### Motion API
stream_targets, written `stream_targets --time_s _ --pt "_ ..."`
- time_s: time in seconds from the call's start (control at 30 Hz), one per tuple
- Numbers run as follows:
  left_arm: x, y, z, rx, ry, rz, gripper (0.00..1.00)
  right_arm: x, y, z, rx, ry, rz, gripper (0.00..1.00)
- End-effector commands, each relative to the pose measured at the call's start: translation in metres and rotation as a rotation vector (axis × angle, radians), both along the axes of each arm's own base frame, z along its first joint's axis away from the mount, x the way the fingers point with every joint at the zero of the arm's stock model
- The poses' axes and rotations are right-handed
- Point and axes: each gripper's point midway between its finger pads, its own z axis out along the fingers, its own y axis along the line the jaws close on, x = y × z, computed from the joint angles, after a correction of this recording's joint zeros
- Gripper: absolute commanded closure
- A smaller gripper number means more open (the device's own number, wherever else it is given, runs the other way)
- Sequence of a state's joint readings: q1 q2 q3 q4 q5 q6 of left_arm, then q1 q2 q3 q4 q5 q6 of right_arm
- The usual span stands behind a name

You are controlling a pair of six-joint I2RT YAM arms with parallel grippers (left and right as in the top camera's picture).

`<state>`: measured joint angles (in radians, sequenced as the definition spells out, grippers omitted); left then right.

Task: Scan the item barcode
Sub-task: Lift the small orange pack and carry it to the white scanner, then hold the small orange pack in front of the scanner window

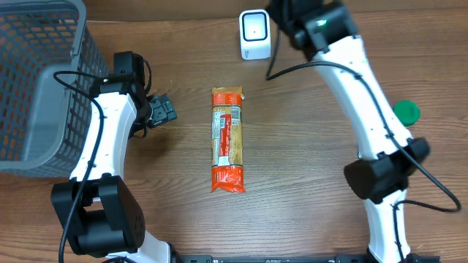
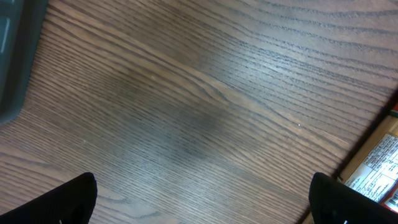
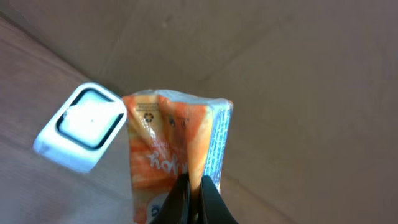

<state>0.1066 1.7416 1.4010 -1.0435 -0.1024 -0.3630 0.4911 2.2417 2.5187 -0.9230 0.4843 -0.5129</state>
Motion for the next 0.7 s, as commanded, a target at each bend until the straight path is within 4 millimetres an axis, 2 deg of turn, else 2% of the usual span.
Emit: stream_targets --time_s 0.0,0.2,0.33,0.67 --pt "0.002 0.001 0.003 0.012 -0.009 -0.012 0.0 0.02 0.002 -0.028 -0.092 -0.015 -0.047 0.96" --pt "0.002 0.001 0.003 0.012 -0.009 -0.012 0.0 0.047 0.03 -0.063 -0.077 -0.072 -0.051 0.96" --pt "0.002 0.001 0.003 0.012 -0.009 -0.012 0.0 0.064 0.034 -0.082 -0.099 -0.139 -0.119 0.96" --pt "0.002 0.001 0.003 0.012 -0.009 -0.012 0.0 0.076 0.056 -0.139 -0.121 -0.13 -0.106 0.96"
